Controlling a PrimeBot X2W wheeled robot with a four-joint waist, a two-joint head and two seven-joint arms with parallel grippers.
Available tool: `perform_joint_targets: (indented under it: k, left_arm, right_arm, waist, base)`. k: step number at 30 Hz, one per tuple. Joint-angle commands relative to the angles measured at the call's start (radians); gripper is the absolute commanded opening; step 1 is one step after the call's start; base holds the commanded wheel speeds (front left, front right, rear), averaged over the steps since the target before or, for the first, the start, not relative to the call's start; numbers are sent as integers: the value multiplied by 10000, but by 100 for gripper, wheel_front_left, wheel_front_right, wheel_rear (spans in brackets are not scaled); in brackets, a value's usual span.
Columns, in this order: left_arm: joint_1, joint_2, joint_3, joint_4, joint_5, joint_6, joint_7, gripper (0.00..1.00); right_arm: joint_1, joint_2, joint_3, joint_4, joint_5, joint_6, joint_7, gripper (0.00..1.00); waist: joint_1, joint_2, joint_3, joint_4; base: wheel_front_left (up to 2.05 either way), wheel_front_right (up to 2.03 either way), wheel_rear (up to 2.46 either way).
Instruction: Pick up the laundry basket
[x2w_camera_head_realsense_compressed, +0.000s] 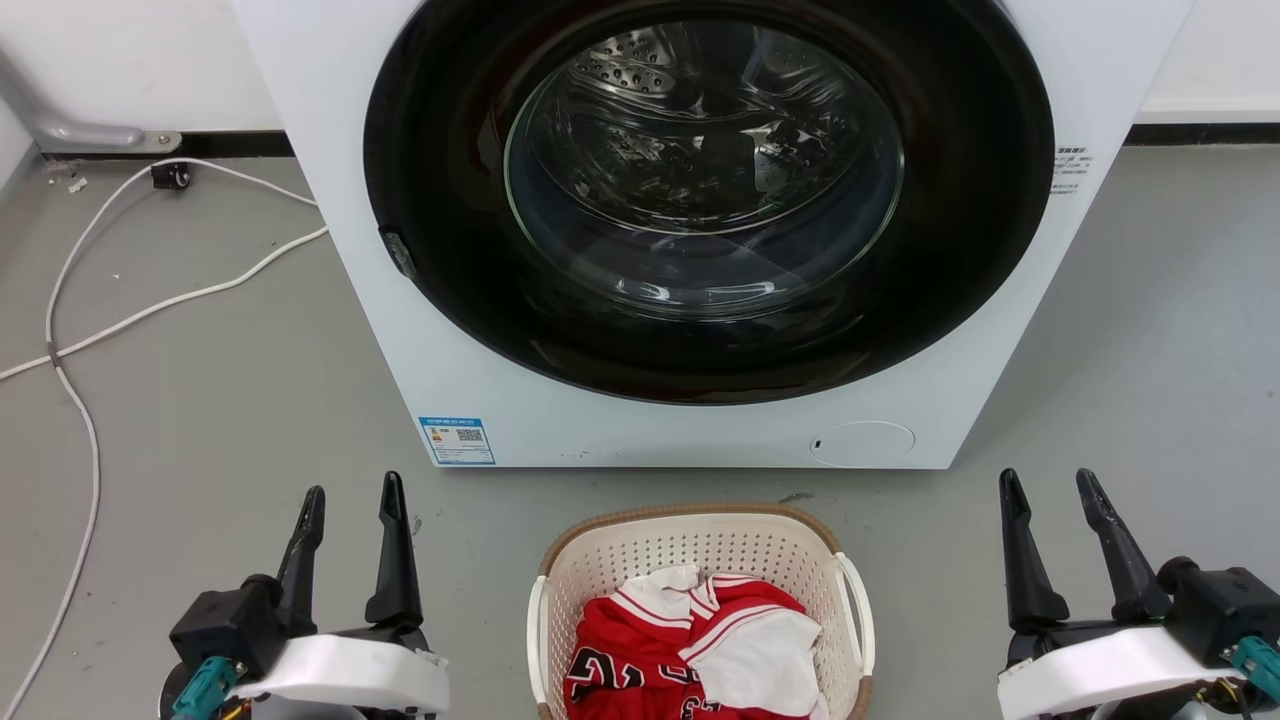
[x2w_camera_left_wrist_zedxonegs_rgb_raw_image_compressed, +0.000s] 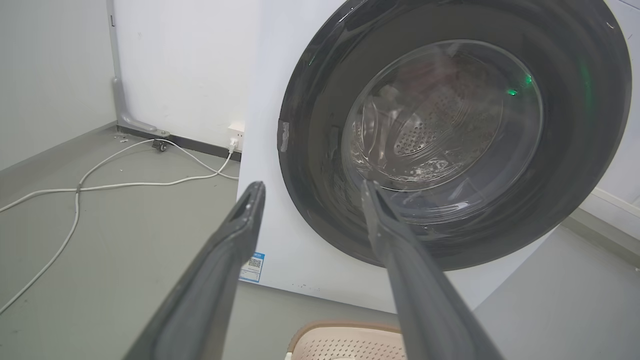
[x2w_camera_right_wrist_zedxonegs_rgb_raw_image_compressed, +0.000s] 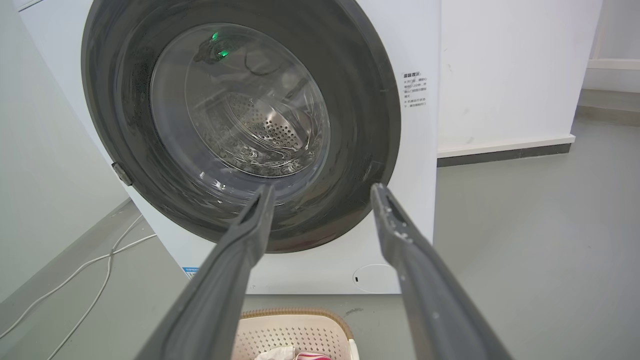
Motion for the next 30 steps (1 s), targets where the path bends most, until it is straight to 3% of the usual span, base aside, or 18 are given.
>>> perform_joint_targets:
  k: [1,30]
  left_arm:
    - [71,19,-29,-110,293,36,-118,100]
    - [520,14,56,-263,2325,249,-650,100]
  right_arm:
    - [81,-37,6,-114,-323,-2,-115,100]
    - [444,-37,-14,-208,-2435,-3,-683,100]
  waist:
    - [0,-1,12,6]
    - [0,-1,118,44]
  base:
    - [0,0,0]
    - [0,0,0]
